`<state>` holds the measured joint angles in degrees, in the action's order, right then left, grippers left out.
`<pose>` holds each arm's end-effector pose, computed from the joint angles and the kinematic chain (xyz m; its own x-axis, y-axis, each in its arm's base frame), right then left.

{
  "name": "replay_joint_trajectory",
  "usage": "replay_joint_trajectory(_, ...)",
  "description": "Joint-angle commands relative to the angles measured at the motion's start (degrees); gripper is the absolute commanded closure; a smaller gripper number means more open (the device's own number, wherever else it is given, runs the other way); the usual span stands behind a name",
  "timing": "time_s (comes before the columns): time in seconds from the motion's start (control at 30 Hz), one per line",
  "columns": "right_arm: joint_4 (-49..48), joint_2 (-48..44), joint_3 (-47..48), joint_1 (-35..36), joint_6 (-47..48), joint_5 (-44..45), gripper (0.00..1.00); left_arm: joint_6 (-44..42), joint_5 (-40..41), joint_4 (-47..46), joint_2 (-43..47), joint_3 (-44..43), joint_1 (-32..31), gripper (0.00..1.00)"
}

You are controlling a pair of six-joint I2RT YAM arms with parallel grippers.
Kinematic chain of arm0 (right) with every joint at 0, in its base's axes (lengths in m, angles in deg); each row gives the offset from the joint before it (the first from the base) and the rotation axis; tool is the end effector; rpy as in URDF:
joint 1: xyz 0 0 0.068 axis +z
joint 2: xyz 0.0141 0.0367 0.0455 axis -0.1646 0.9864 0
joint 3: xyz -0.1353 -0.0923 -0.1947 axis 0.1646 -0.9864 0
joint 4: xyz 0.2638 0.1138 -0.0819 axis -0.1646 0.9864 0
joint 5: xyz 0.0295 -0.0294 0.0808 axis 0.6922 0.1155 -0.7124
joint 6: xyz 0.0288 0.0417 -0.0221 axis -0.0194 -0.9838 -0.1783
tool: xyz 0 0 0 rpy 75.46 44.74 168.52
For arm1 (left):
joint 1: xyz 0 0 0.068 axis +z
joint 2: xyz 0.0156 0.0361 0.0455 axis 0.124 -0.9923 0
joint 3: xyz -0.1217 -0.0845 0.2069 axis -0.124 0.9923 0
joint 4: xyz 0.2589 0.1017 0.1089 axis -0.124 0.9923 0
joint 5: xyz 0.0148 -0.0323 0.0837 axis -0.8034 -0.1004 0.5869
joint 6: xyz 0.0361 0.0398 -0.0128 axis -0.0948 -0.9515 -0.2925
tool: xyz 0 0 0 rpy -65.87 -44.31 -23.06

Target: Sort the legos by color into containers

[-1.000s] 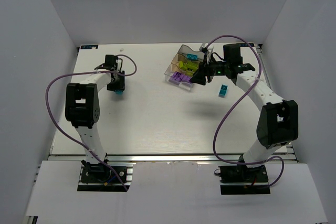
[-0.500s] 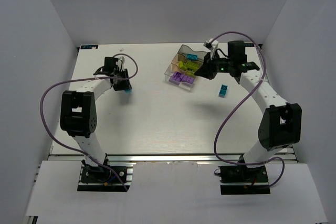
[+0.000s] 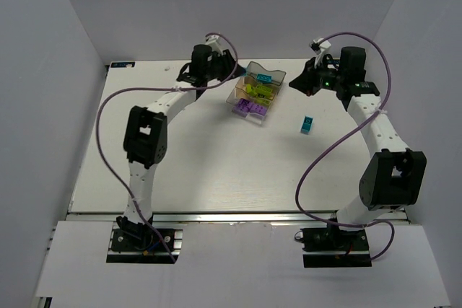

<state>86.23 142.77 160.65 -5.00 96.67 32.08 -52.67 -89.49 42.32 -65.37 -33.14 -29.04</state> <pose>0.4007 0.0572 0.3253 -0.2939 -0.1340 -0.9464 -0.7345 0.6653 0.1339 0.4976 -0.2144 0.2292 -0.6238 -0.2852 -0.7277 0.3830 0.7000 -0.6027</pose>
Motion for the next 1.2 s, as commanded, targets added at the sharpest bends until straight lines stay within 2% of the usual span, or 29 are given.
replay_joint_trajectory(0.0,-1.96,-2.59,-0.79,-1.22,-1.52,-0.39,1.0,5.23,-1.83,-5.64,-8.93,-11.81,-1.38,0.94)
replay_joint_trajectory(0.07,-2.58,-2.94,-1.76,-1.57,-1.96,-0.83,1.0,5.5,-0.17,-7.13,-12.62,-19.0,-2.43,0.94)
replay_joint_trajectory(0.2,-3.1,-3.2,-2.64,-2.27,-2.67,-1.27,1.0,5.24,4.92,-11.78,-19.65,-25.7,-3.75,1.0)
replay_joint_trajectory(0.4,-3.1,-3.55,-4.31,-2.71,-3.11,-2.41,1.0,1.56,11.43,-14.35,-26.34,-34.67,-5.77,1.0)
replay_joint_trajectory(0.57,-3.89,-4.52,-6.68,-3.06,-3.98,-3.03,1.0,-1.88,17.66,-15.31,-28.81,-35.04,-7.18,1.0)
replay_joint_trajectory(0.93,-4.34,-5.05,-8.53,-3.42,-4.08,-3.38,1.0,-4.08,21.89,-13.3,-32.85,-37.59,-7.97,1.0)
replay_joint_trajectory(1.1,-3.9,-4.87,-7.83,-3.59,-3.81,-3.29,1.0,-4.35,22.95,-12.5,-33.12,-37.59,-7.97,0.87)
replay_joint_trajectory(1.13,-3.81,-4.87,-7.83,-3.59,-3.64,-3.38,1.0,-4.35,23.56,-12.5,-33.2,-37.59,-7.97,0.73)
replay_joint_trajectory(1.17,-3.63,-4.96,-7.83,-3.59,-3.63,-3.38,1.0,-4.26,23.74,-12.41,-33.12,-37.59,-8.06,0.69)
